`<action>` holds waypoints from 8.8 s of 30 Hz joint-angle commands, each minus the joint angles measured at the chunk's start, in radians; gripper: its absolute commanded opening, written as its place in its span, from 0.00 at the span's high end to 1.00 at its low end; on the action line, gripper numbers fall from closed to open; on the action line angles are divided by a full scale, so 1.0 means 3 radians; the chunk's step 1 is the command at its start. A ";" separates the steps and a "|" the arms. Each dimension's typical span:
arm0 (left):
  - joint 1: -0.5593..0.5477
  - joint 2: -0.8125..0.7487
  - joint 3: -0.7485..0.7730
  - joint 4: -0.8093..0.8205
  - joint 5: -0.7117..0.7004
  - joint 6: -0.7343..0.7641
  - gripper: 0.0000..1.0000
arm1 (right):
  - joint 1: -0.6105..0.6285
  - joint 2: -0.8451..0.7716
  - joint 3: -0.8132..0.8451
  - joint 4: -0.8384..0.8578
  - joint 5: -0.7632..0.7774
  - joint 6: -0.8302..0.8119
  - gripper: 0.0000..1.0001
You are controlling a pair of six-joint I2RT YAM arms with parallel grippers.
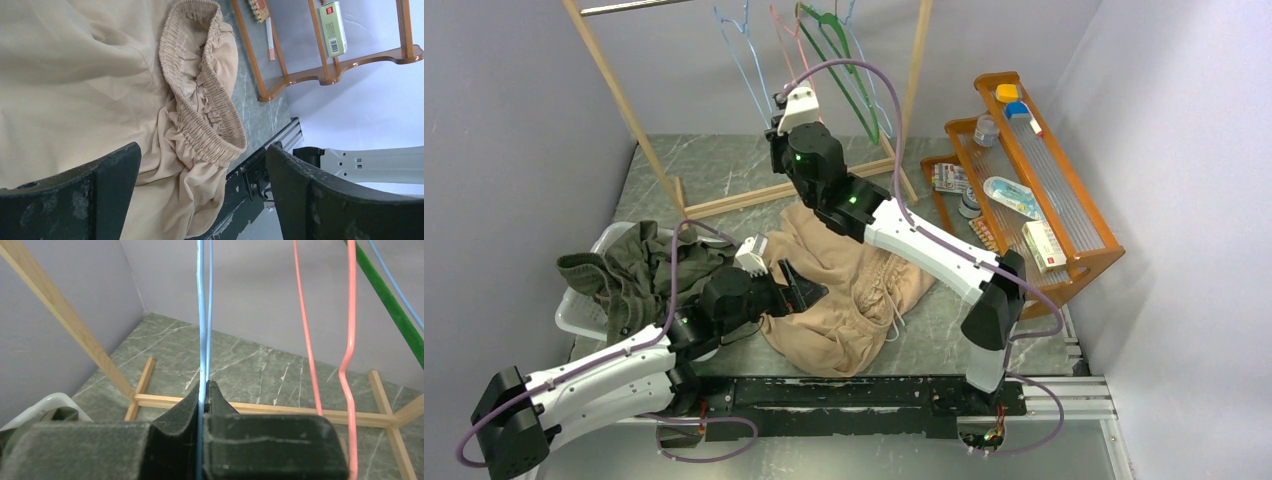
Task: Remove the shorts from the hanger
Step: Place the hanger on the clothes rod, then pick up the shorts at the center of the board, then place the shorts in the basket.
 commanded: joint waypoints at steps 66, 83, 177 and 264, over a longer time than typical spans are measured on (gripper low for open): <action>-0.0047 0.0593 0.0247 -0.0177 0.0332 0.0015 0.00 | -0.0139 -0.2794 -0.3689 -0.0974 0.0108 0.2230 0.32; -0.0578 0.2639 0.1976 -0.0649 -0.0015 0.0599 0.00 | -0.0151 -0.3301 -0.3997 -0.4286 0.1548 0.5978 0.16; -0.0104 0.3795 0.2308 -0.1210 -0.0485 0.0836 0.05 | -0.0153 -0.3659 -0.4346 -0.3173 0.1498 0.4977 0.16; 0.2649 0.0735 0.0673 -0.2591 -0.1253 -0.0675 0.65 | -0.0153 -0.3193 -0.4242 -0.2761 0.1452 0.4370 0.16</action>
